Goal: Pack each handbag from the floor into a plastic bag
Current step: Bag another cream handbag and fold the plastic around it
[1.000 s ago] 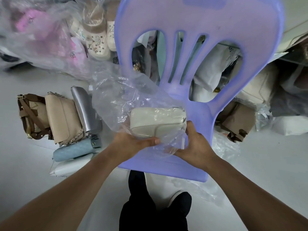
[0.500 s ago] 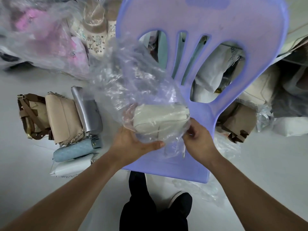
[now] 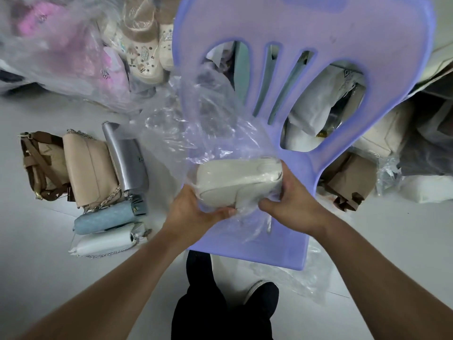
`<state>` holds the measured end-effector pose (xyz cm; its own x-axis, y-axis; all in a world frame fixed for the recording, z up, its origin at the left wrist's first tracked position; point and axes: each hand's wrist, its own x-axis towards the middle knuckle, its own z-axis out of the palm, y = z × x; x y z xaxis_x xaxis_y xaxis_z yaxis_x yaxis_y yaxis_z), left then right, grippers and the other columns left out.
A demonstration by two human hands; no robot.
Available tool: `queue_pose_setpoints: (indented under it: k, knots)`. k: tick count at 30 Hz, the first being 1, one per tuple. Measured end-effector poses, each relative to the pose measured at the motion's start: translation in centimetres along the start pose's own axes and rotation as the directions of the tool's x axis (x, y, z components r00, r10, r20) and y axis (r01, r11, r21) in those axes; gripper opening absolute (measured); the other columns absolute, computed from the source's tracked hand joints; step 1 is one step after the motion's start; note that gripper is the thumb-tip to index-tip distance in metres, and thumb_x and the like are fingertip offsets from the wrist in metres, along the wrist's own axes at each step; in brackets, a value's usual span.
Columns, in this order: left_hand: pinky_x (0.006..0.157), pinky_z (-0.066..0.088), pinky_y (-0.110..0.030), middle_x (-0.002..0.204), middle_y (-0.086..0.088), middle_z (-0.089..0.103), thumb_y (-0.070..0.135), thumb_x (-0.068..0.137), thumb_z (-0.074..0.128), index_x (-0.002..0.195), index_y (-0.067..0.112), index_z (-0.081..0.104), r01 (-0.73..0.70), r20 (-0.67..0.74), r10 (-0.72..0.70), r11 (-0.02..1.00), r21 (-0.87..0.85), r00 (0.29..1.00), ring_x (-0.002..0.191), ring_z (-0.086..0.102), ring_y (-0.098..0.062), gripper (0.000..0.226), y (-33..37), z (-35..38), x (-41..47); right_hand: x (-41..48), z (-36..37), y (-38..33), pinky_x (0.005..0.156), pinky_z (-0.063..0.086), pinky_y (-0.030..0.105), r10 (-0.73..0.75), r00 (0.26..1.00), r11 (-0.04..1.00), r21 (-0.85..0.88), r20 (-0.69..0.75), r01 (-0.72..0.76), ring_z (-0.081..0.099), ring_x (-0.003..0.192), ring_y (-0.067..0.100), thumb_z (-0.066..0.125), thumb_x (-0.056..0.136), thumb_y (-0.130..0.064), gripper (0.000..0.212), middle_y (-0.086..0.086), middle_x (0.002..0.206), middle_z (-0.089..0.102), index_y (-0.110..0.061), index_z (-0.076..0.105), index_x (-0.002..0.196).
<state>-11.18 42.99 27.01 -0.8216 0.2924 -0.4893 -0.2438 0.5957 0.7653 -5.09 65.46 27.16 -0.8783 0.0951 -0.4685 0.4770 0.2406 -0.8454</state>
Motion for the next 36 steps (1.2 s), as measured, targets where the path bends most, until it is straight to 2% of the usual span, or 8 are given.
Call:
queue_pose_setpoints:
  k: [4,7,13,18,23,26,32,36]
  knots:
    - [0.106,0.044,-0.034,0.139,0.013,0.045,0.068,0.037,0.090,0.127,0.038,0.035,0.075,0.083,-0.083,0.992,0.099,0.993,0.131,0.044,-0.009,0.109,-2.3,-0.8,-0.5,0.7,1.9,2.6,0.084,0.058,0.041,0.102,0.988,0.990,-0.089,-0.116,-0.113,0.067,0.096,0.020,0.060,0.084,-0.004,0.051,-0.009,0.100,0.069,-0.030,0.055,0.127]
    - [0.119,0.030,-0.038,0.160,0.017,0.024,0.064,0.042,0.093,0.153,0.040,0.010,0.025,0.089,-0.019,0.997,-0.071,0.996,0.147,0.024,-0.002,0.141,-1.7,-2.4,-0.1,0.8,2.0,4.1,0.063,0.053,0.031,0.205,0.978,0.962,-0.175,-0.040,-0.209,0.062,0.076,0.021,0.054,0.090,0.000,0.051,-0.009,0.087,0.063,-0.030,0.052,0.130]
    - [0.072,0.045,-0.002,0.095,0.015,0.069,0.013,0.059,0.094,0.108,0.027,0.054,-0.011,0.113,0.025,0.992,-0.122,0.993,0.089,0.061,0.019,0.064,0.7,-1.7,0.5,-0.7,1.7,5.3,0.088,0.052,0.022,0.285,0.957,0.935,-0.233,0.050,-0.266,0.054,0.129,0.018,0.080,0.070,-0.038,0.093,-0.007,0.136,0.056,-0.022,0.038,0.151]
    - [0.066,0.040,0.004,0.073,0.036,0.066,0.002,0.059,0.093,0.102,0.024,0.063,0.013,0.175,-0.006,0.999,-0.041,0.985,0.076,0.057,0.027,0.057,-0.7,-0.9,1.1,-0.9,1.5,2.7,0.083,0.049,0.009,0.115,0.993,0.987,0.116,0.007,-0.115,0.059,0.116,-0.010,0.094,0.065,0.001,0.106,-0.020,0.132,0.061,-0.042,0.038,0.143]
    - [0.086,0.045,-0.004,0.108,0.027,0.062,0.044,0.051,0.097,0.130,0.028,0.048,0.052,0.326,-0.078,0.995,0.086,0.942,0.101,0.056,0.021,0.095,-2.3,-1.3,2.5,1.1,2.7,3.9,0.079,0.053,0.018,0.183,0.980,0.982,0.034,0.074,-0.186,0.067,0.100,-0.005,0.098,0.060,-0.025,0.089,-0.013,0.115,0.071,-0.021,0.054,0.137]
    - [0.075,0.039,0.003,0.111,0.031,0.050,0.019,0.061,0.095,0.121,0.045,0.030,0.030,0.303,-0.052,0.997,0.076,0.952,0.093,0.046,0.034,0.092,-2.4,-0.9,3.0,2.1,2.7,4.6,0.100,0.054,0.037,0.228,0.973,0.973,0.036,0.043,-0.230,0.064,0.119,0.008,0.096,0.049,-0.051,0.106,-0.015,0.125,0.069,-0.033,0.049,0.142]
    - [0.093,0.046,-0.015,0.121,0.038,0.051,0.030,0.059,0.095,0.120,0.076,0.019,0.007,0.211,-0.017,0.999,0.049,0.977,0.116,0.055,0.009,0.107,-2.9,0.9,4.3,2.8,3.0,5.7,0.111,0.047,0.048,0.294,0.955,0.955,0.032,0.043,-0.295,0.060,0.127,0.018,0.089,0.070,-0.028,0.089,-0.006,0.133,0.065,-0.026,0.043,0.146]
    - [0.091,0.051,-0.029,0.125,0.012,0.054,0.060,0.056,0.080,0.136,0.044,0.034,0.034,0.147,-0.053,0.992,0.124,0.988,0.116,0.054,-0.014,0.094,-1.8,1.4,5.0,1.5,3.3,4.9,0.108,0.050,0.049,0.362,0.920,0.886,0.252,0.148,-0.389,0.068,0.119,0.019,0.081,0.087,-0.017,0.056,0.001,0.126,0.073,-0.020,0.057,0.137]
